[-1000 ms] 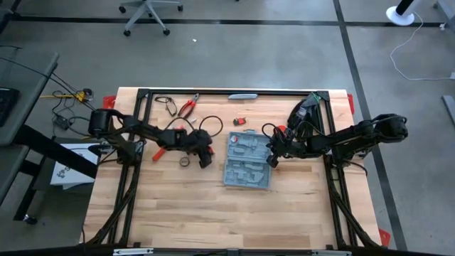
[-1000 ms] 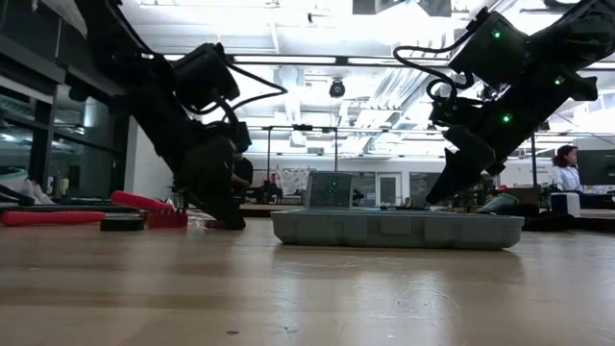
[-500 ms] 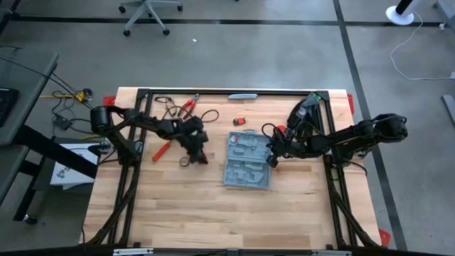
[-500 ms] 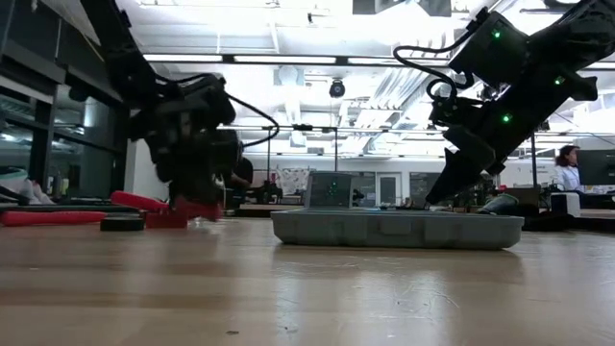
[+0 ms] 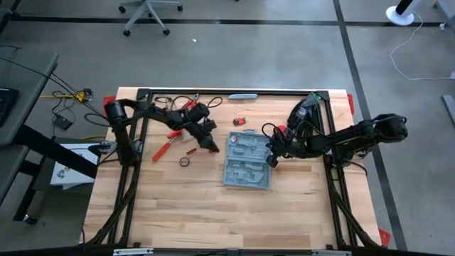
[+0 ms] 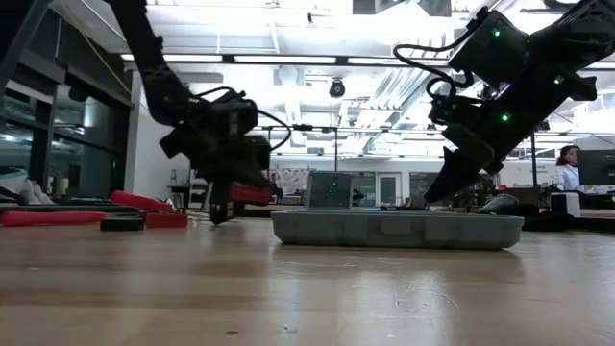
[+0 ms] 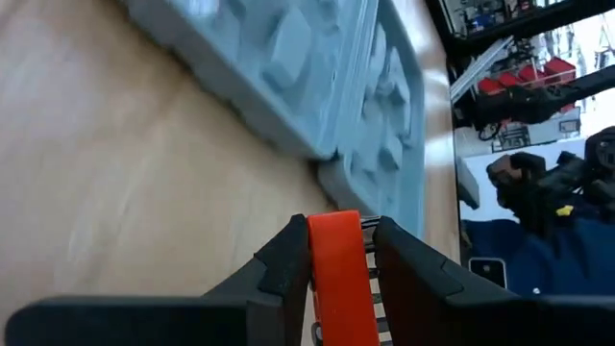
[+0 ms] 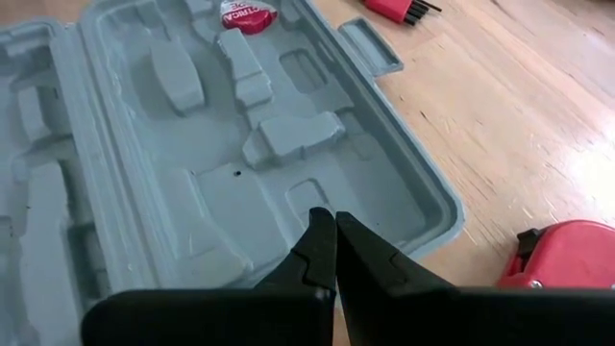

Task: Prefit tool cases
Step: Put the right orange multi-bit set into the gray tool case

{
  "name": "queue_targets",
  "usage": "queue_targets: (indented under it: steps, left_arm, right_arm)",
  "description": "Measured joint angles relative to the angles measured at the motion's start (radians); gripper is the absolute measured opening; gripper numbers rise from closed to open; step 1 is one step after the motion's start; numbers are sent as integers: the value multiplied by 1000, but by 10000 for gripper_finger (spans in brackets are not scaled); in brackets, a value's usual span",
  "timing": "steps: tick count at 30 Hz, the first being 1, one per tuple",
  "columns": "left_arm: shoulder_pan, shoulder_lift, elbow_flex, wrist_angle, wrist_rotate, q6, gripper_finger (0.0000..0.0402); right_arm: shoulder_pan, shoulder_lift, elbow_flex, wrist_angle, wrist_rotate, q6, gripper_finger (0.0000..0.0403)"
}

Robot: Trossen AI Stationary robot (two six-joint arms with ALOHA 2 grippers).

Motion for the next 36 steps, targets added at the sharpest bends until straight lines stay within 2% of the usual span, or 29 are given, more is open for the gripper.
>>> queue_targets:
  steps: [5, 11, 16, 24, 31, 36]
  left_arm:
    - [4, 6, 27, -30, -62, 82, 95]
    - [6, 0, 70, -230, -155, 230, 126]
    - [-4, -9, 115, -379, -241, 296, 147]
    - [-103, -104, 150, -455, -566, 452, 150]
    - [-388, -212, 151, -480, -1033, 569, 135]
    - [-567, -207, 79, -422, -1198, 628, 131]
  right_arm:
    - [0, 0, 0, -4, -5, 20, 0]
    - [0, 0, 0, -21, -6, 27, 0]
    - [0, 0, 0, -20, -3, 27, 0]
    - [0, 0, 0, -21, 4, 27, 0]
    - [0, 0, 0, -34, 1, 30, 0]
    - [0, 0, 0, -34, 5, 30, 0]
